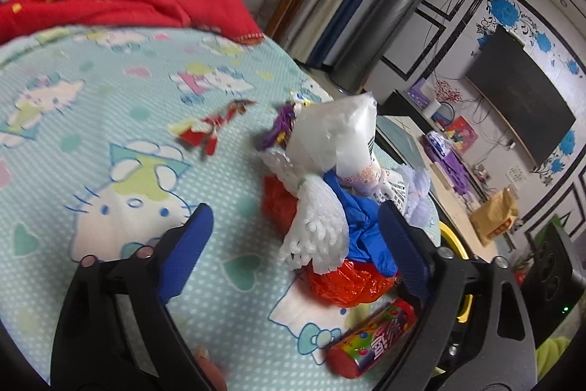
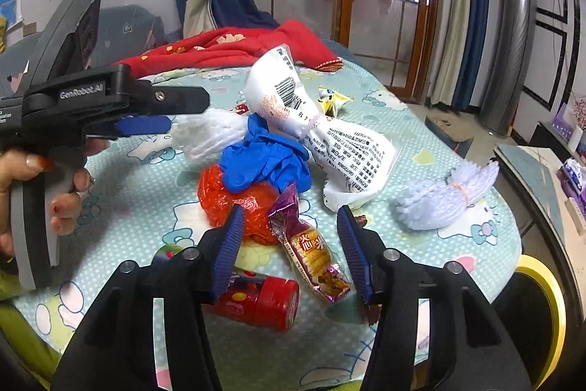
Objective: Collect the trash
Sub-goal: 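Grasp the white foam net with the left tool while the right tool grasps the snack bag, then carry the foam net and snack bag in both tools over the yellow-rimmed bin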
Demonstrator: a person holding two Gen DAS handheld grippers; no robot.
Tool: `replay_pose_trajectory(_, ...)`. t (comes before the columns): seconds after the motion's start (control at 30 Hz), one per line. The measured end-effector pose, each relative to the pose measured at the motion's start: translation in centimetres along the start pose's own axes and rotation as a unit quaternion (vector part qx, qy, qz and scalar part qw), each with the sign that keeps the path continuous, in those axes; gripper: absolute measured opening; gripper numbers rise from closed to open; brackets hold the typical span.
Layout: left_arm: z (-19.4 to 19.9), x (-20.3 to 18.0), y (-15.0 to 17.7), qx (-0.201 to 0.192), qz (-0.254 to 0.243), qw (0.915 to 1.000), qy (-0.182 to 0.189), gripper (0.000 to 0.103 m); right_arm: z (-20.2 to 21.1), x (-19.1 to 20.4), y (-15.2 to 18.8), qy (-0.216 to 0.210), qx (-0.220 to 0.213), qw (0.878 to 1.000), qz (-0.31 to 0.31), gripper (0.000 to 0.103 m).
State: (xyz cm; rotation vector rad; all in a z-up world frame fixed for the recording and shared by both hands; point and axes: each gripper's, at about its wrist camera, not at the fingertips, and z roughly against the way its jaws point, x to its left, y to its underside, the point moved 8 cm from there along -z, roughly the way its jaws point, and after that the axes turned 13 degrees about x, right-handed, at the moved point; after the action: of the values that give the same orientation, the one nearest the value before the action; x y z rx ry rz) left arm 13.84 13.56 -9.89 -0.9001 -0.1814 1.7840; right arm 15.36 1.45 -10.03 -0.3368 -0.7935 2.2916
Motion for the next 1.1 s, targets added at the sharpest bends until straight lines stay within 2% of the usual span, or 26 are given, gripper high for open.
replay_pose_trajectory(0.07, -0.2, 0.0, 0.0, 0.006, 0.004, 0.9999, 0.009, 0.073, -0.3, 0.0, -0.3, -0.01, 0.003, 1.0, 0.001, 0.039)
replay_pose_trajectory(0.13, -0.5, -0.1, 0.0, 0.008, 0.005, 0.9998, 0.02, 0.072, -0.7, -0.1, -0.7, -0.019, 0.009, 1.0, -0.003, 0.029)
replay_pose_trajectory(0.17, -0.6, -0.3, 0.0, 0.011, 0.005, 0.9995, 0.028, 0.067, -0.9, 0.0, -0.8, -0.019, 0.009, 1.0, -0.002, 0.025)
replay_pose_trajectory(0.2, -0.7, -0.5, 0.0, 0.013, 0.005, 0.9993, 0.034, 0.058, -0.9, 0.0, -0.8, -0.02, 0.008, 1.0, -0.002, 0.023)
replay_pose_trajectory(0.23, -0.8, -0.6, 0.0, 0.015, 0.006, 0.9992, 0.038, 0.054, -0.7, 0.1, -0.9, -0.023, 0.003, 1.0, -0.001, 0.023)
replay_pose_trajectory(0.3, -0.8, -0.7, 0.0, 0.015, 0.007, 0.999, 0.043, 0.028, -0.2, 0.2, -0.8, -0.025, -0.007, 1.0, -0.001, 0.02)
replay_pose_trajectory(0.37, -0.8, -0.6, 0.0, 0.017, 0.008, 0.9988, 0.044, 0.015, 0.3, 0.3, -0.8, -0.027, -0.016, 0.999, -0.005, 0.019)
replay_pose_trajectory(0.47, -0.2, -0.5, 0.1, 0.013, 0.008, 0.9985, 0.052, 0.011, 1.1, 0.1, -1.0, -0.034, -0.031, 0.999, -0.016, 0.017)
replay_pose_trajectory(0.57, 0.8, -0.4, 0.1, 0.007, 0.003, 0.999, 0.043, 0.01, 1.7, -0.2, -1.2, -0.038, -0.043, 0.998, -0.028, 0.017)
replay_pose_trajectory(0.73, 3.7, -0.3, 0.0, -0.019, -0.021, 0.9996, 0.003, 0.01, 3.0, -0.8, -1.5, -0.05, -0.064, 0.996, -0.047, 0.016)
replay_pose_trajectory(0.87, 6.6, -0.2, -0.7, -0.066, -0.033, 0.9969, -0.029, 0.009, 4.0, -1.1, -1.9, -0.054, -0.08, 0.994, -0.053, 0.016)
replay_pose_trajectory(1.0, 8.7, -1.2, -1.3, -0.089, -0.049, 0.9944, -0.029, 0.009, 4.9, -1.6, -2.1, -0.062, -0.091, 0.992, -0.066, 0.016)
replay_pose_trajectory(1.1, 9.3, -2.6, -1.2, -0.093, -0.063, 0.9935, -0.016, 0.009, 5.6, -2.4, -2.3, -0.066, -0.1, 0.99, -0.078, 0.016)
